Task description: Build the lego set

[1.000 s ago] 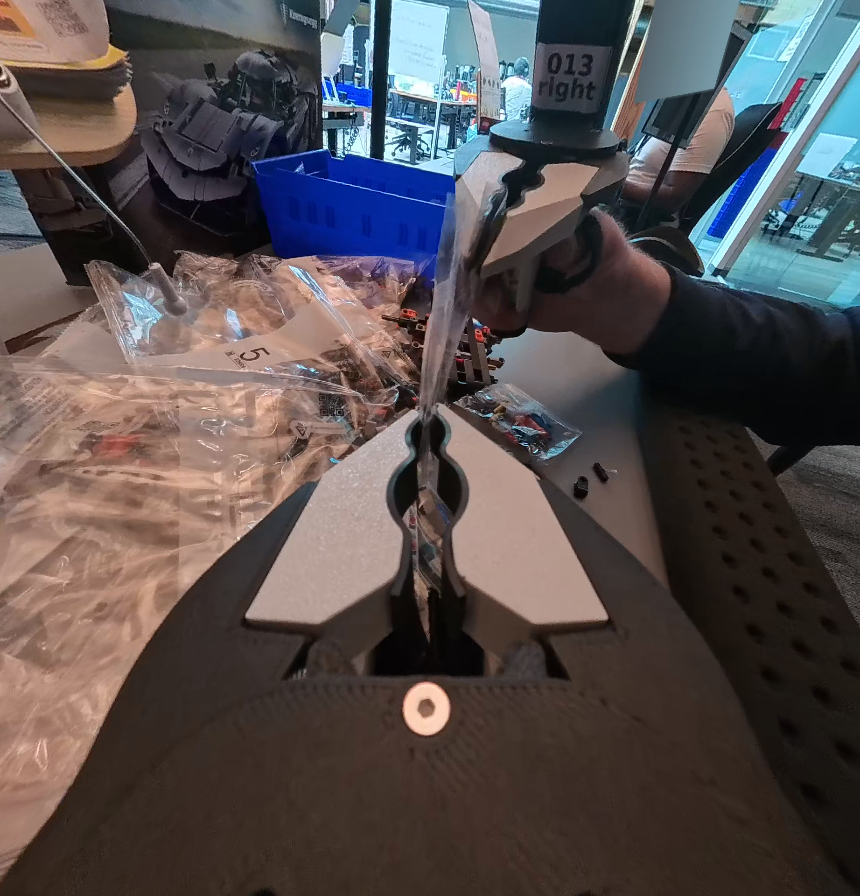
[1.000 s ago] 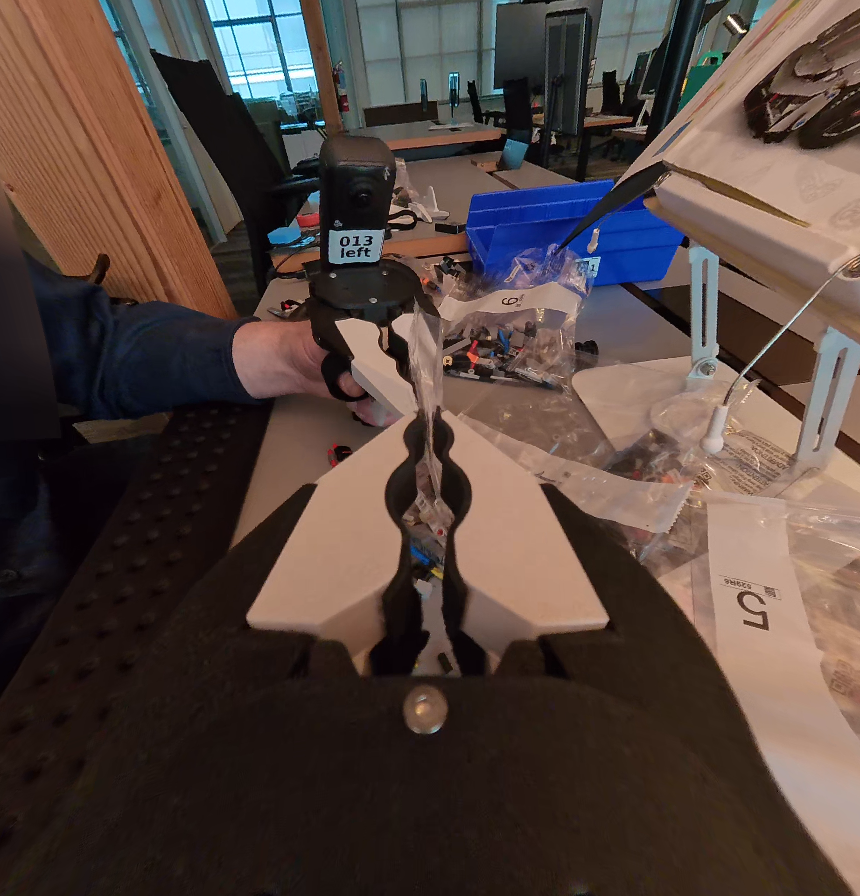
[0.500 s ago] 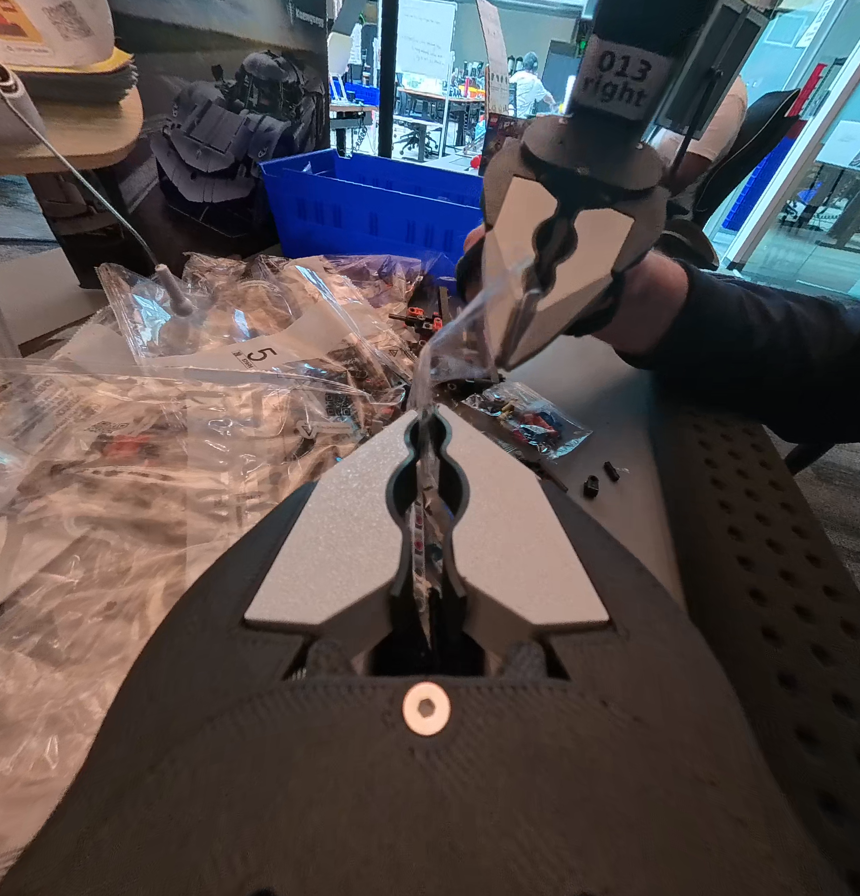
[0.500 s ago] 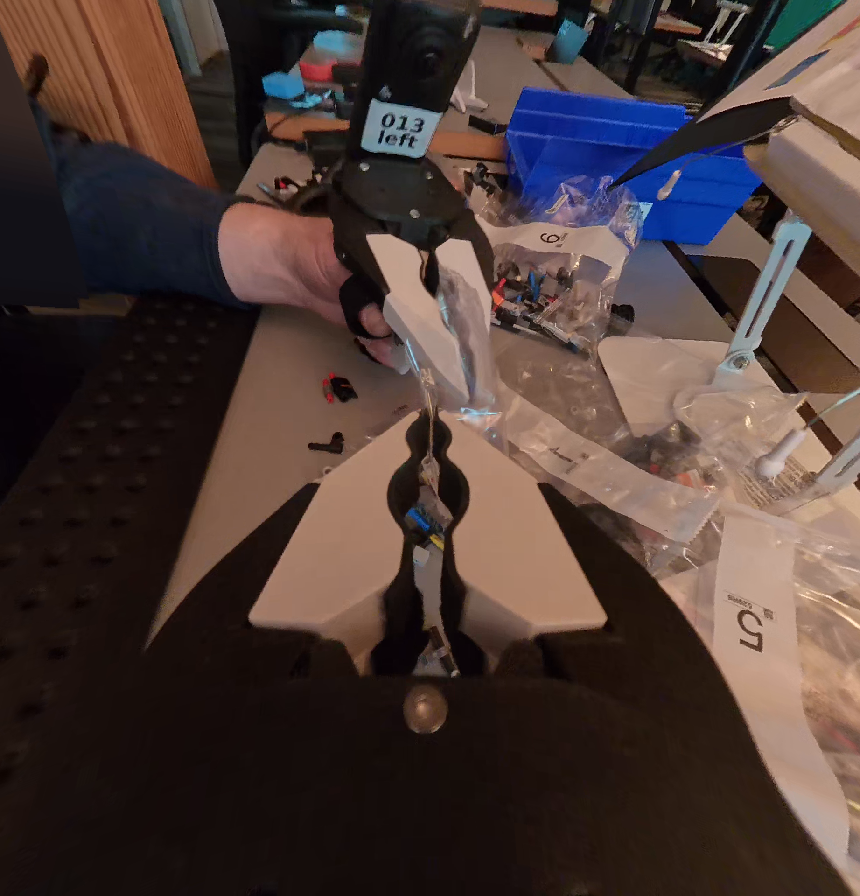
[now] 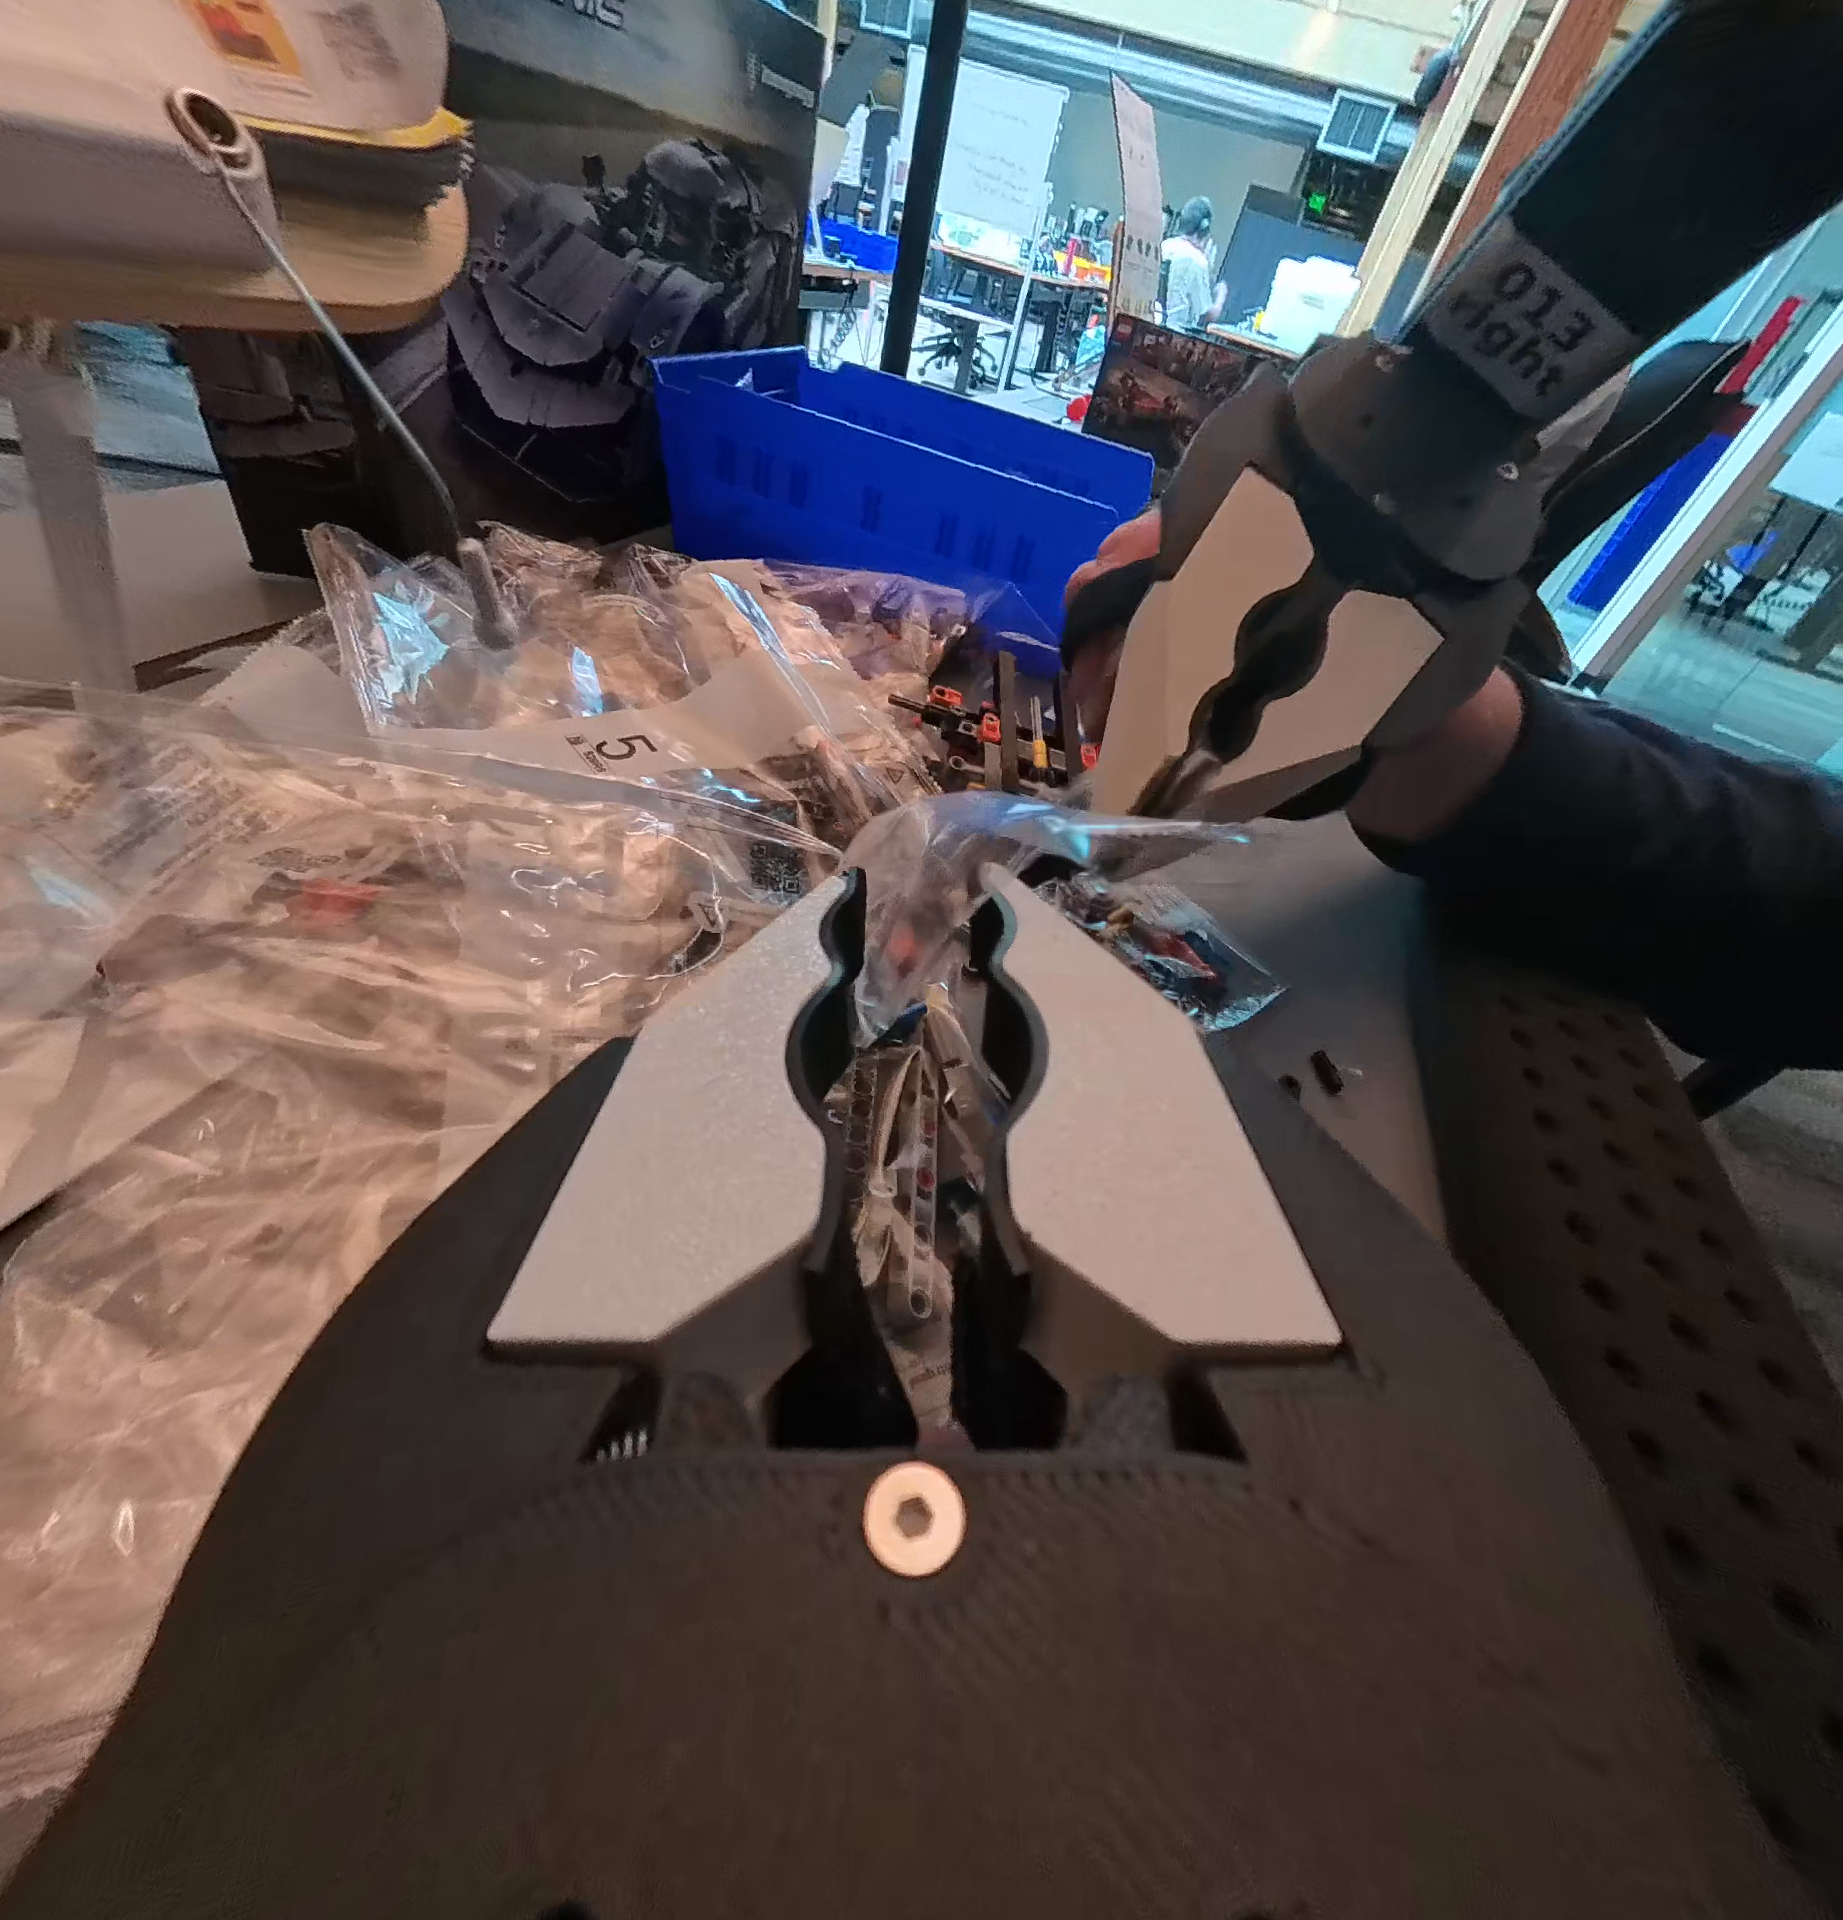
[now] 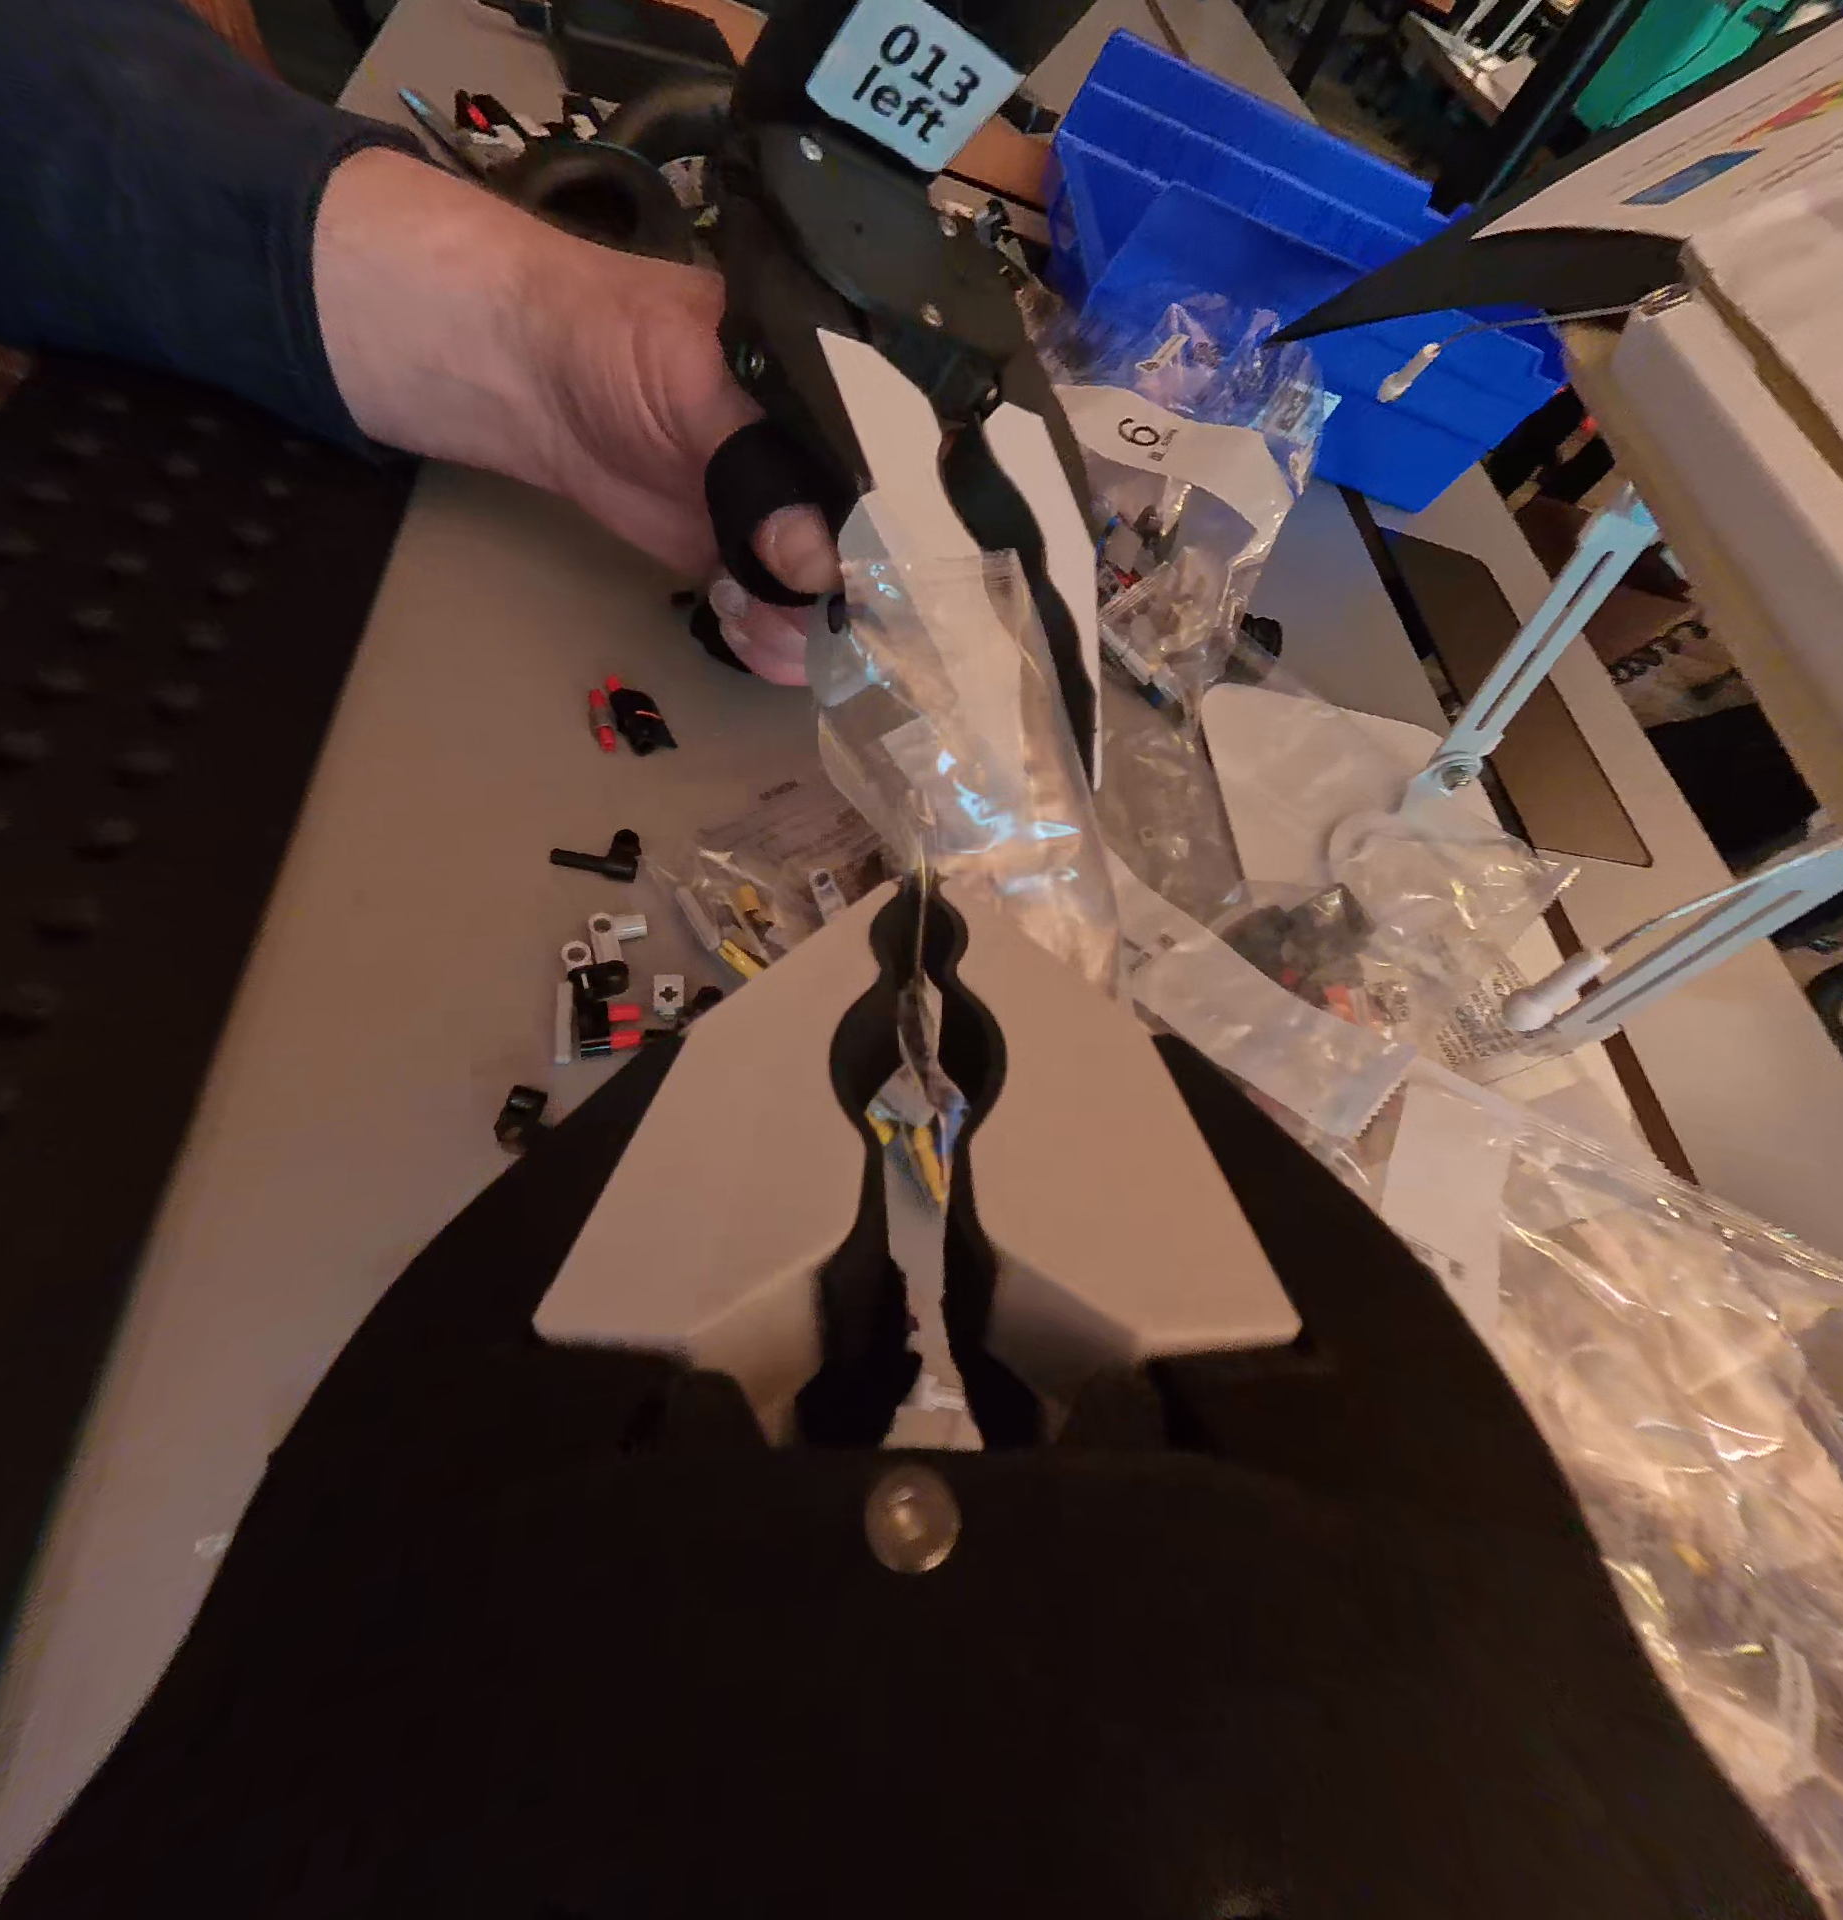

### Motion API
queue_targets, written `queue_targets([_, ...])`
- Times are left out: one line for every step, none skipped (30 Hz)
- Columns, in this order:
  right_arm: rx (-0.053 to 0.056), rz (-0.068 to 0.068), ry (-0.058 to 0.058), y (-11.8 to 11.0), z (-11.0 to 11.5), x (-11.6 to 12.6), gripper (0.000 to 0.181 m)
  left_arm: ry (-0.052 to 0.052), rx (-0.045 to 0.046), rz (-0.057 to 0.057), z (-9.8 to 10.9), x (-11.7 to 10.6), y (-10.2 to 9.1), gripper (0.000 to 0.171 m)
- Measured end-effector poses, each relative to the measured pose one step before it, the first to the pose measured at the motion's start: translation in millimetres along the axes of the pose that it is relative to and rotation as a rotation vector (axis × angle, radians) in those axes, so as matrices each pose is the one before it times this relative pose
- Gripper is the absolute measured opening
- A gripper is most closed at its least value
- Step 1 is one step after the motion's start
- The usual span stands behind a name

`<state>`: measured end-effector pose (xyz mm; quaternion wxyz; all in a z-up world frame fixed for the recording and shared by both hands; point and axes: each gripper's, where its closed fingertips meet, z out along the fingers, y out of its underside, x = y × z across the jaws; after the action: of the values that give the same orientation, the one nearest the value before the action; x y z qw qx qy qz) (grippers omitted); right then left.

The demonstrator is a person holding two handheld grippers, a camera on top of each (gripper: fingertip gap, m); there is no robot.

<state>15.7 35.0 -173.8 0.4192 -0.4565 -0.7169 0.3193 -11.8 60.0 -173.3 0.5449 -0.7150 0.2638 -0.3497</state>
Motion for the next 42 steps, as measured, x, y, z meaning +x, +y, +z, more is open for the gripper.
queue_targets([0.0035, 0.0008, 0.0127, -0.69, -1.38, 2.43, 0.000, -0.0012, 0.00189, -0.0091, -0.52, -0.97, -0.27, 0.017])
queue_targets([0.0018, 0.0015, 0.0094, -0.27, -1.17, 1.89, 0.000, -0.0021, -0.00208, -0.0080, -0.23, -0.92, 0.45, 0.017])
queue_targets([0.0003, -0.0002, 0.0090, 0.16, -0.91, 1.79, 0.000, -0.0014, 0.00049, -0.0055, -0.17, -0.68, 0.07, 0.018])
queue_targets([-0.0003, -0.0007, 0.0092, 0.21, -0.58, 1.67, 0.000, 0.0014, 0.00544, -0.0049, -0.25, -0.13, -0.71, 0.018])
queue_targets([-0.0004, 0.0006, 0.0048, 0.31, -0.45, 1.04, 0.000, 0.0035, 0.01054, -0.0060, -0.44, 0.30, -1.65, 0.018])
queue_targets([0.0011, -0.0001, 0.0028, -0.01, -0.25, 0.65, 0.000, 0.0044, 0.00802, -0.0062, -0.50, 0.29, -1.37, 0.019])
queue_targets([0.0049, -0.0003, 0.0023, -0.47, -0.39, 0.56, 0.000, 0.0063, 0.00652, -0.0020, -0.53, 0.66, -0.97, 0.018])
queue_targets([0.0108, 0.0006, -0.0002, -1.34, -0.79, 0.24, 0.000, 0.0075, 0.00845, 0.0057, -0.64, 1.63, -1.39, 0.014])
queue_targets([0.0138, 0.0002, 0.0011, -1.77, -1.17, 0.64, 0.000, 0.0079, 0.00901, 0.0168, -0.44, 2.55, -1.70, 0.008])
queue_targets([0.0110, 0.0017, 0.0059, -1.18, -1.34, 1.54, 0.000, 0.0037, 0.00534, 0.0254, -0.09, 2.80, -1.49, 0.002])
queue_targets([0.0079, 0.0064, 0.0071, -0.48, -1.72, 2.25, 0.000, -0.0035, 0.00167, 0.0313, 0.11, 2.10, -1.20, 0.000])
queue_targets([0.0089, 0.0149, 0.0077, -0.52, -1.84, 3.11, 0.000, -0.0072, -0.00003, 0.0333, 0.23, 1.56, -0.92, 0.000])
queue_targets([0.0101, 0.0282, 0.0077, -0.14, -1.79, 3.90, 0.000, -0.0164, 0.00092, 0.0348, -0.19, 0.03, -1.11, 0.000])
queue_targets([0.0077, 0.0419, 0.0050, 0.70, -1.41, 4.29, 0.000, -0.0295, -0.00550, 0.0433, -0.33, -1.73, -0.32, 0.000])
queue_targets([0.0046, 0.0505, -0.0035, 1.49, -1.10, 3.74, 0.003, -0.0514, -0.01422, 0.0630, -0.48, -4.25, 0.48, 0.000])
queue_targets([0.0077, 0.0511, -0.0044, 1.02, -1.33, 3.67, 0.006, -0.0650, -0.02291, 0.0886, -0.44, -4.90, 1.22, 0.000])
queue_targets([0.0243, 0.0464, -0.0016, -1.64, -2.27, 3.84, 0.006, -0.0603, -0.03001, 0.1043, 0.02, -3.08, 1.92, 0.000])
queue_targets([0.0355, 0.0478, -0.0069, -3.90, -2.92, 2.98, 0.005, -0.0426, -0.02008, 0.0997, 0.45, 0.20, 0.09, 0.000])
queue_targets([0.0331, 0.0506, -0.0166, -4.05, -3.08, 1.62, 0.006, -0.0317, -0.00568, 0.0795, 0.13, 1.57, -2.03, 0.000])
queue_targets([0.0303, 0.0463, -0.0214, -3.86, -2.76, 0.49, 0.007, -0.0352, -0.00291, 0.0692, -0.10, 0.19, -2.33, 0.000])
queue_targets([0.0219, 0.0445, -0.0194, -2.39, -2.16, 0.82, 0.010, -0.0240, -0.00476, 0.0568, -0.42, 0.25, -1.72, 0.000])
queue_targets([0.0065, 0.0457, -0.0207, 0.35, -1.12, 0.69, 0.014, -0.0236, -0.00060, 0.0396, -0.72, -1.17, -1.37, 0.000])
queue_targets([0.0006, 0.0461, -0.0232, 1.47, -0.24, 0.47, 0.017, -0.0269, 0.00096, 0.0279, -0.98, -2.79, -1.40, 0.000])
queue_targets([0.0097, 0.0425, -0.0251, 0.07, -0.08, -0.10, 0.023, -0.0247, -0.00267, 0.0239, -0.91, -3.05, -0.46, 0.000])
queue_targets([0.0195, 0.0382, -0.0322, -1.59, -0.20, -1.66, 0.026, -0.0192, -0.00915, 0.0199, -0.23, -2.43, 0.93, 0.000])
queue_targets([0.0168, 0.0375, -0.0355, -1.57, -0.13, -2.65, 0.028, -0.0186, -0.01083, 0.0220, 0.13, -1.80, 1.28, 0.000])
queue_targets([0.0069, 0.0337, -0.0317, -0.42, -0.04, -2.42, 0.031, -0.0224, -0.00358, 0.0276, -0.17, -1.88, -0.27, 0.000])
queue_targets([0.0074, 0.0264, -0.0276, -0.78, -0.03, -2.35, 0.035, -0.0172, -0.00138, 0.0235, -0.05, -1.18, -0.78, 0.000])
queue_targets([0.0049, 0.0258, -0.0263, -0.45, 0.20, -2.40, 0.038, -0.0127, -0.00683, 0.0184, 0.53, -0.61, 0.18, 0.000])
queue_targets([0.0014, 0.0227, -0.0229, -0.24, -0.07, -2.00, 0.042, -0.0136, -0.01435, 0.0200, 0.93, -0.85, 1.62, 0.000])
queue_targets([0.0044, 0.0169, -0.0005, -0.54, -0.79, 1.14, 0.043, -0.0171, -0.01355, 0.0173, 0.58, -1.60, 1.81, 0.000])
queue_targets([0.0055, 0.0101, 0.0011, -0.70, -1.35, 1.15, 0.042, -0.0124, -0.00244, 0.0086, -0.16, -1.61, 0.29, 0.000])
queue_targets([0.0028, 0.0123, -0.0030, -0.33, -1.39, 0.60, 0.043, -0.0097, 0.00231, 0.0009, -0.40, -1.62, -0.50, 0.000])
queue_targets([0.0070, 0.0098, -0.0041, -1.02, -1.45, 0.35, 0.043, -0.0125, -0.00174, 0.0049, -0.26, -1.99, -0.01, 0.000])
queue_targets([0.0107, 0.0077, -0.0055, -1.51, -1.14, -0.26, 0.043, -0.0129, -0.00339, 0.0098, -0.19, -1.78, 0.13, 0.000])
queue_targets([0.0036, 0.0116, -0.0092, -0.43, -0.34, -0.73, 0.043, -0.0064, 0.00141, 0.0079, -0.26, -0.49, -0.79, 0.000])
queue_targets([-0.0096, 0.0132, -0.0099, 1.94, 0.78, -0.81, 0.044, 0.0020, 0.00108, 0.0064, 0.23, 1.09, -0.81, 0.000])
queue_targets([-0.0213, 0.0123, -0.0149, 3.95, 1.92, -1.46, 0.044, 0.0066, -0.00226, 0.0105, 0.60, 2.44, -0.46, 0.000])
queue_targets([-0.0224, 0.0121, -0.0239, 4.39, 2.91, -2.78, 0.044, 0.0122, 0.00007, 0.0165, 0.83, 4.23, -1.24, 0.000])
queue_targets([-0.0152, 0.0112, -0.0221, 3.15, 3.10, -2.71, 0.045, 0.0213, 0.01183, 0.0176, 0.68, 6.61, -3.66, 0.000])
queue_targets([-0.0090, 0.0073, -0.0110, 2.09, 2.82, -1.25, 0.046, 0.0184, 0.00376, 0.0252, 1.26, 7.19, -3.07, 0.000])
queue_targets([-0.0020, -0.0025, 0.0000, 0.66, 1.83, -0.05, 0.045, 0.0143, -0.00780, 0.0350, 2.01, 6.78, -1.42, 0.000])
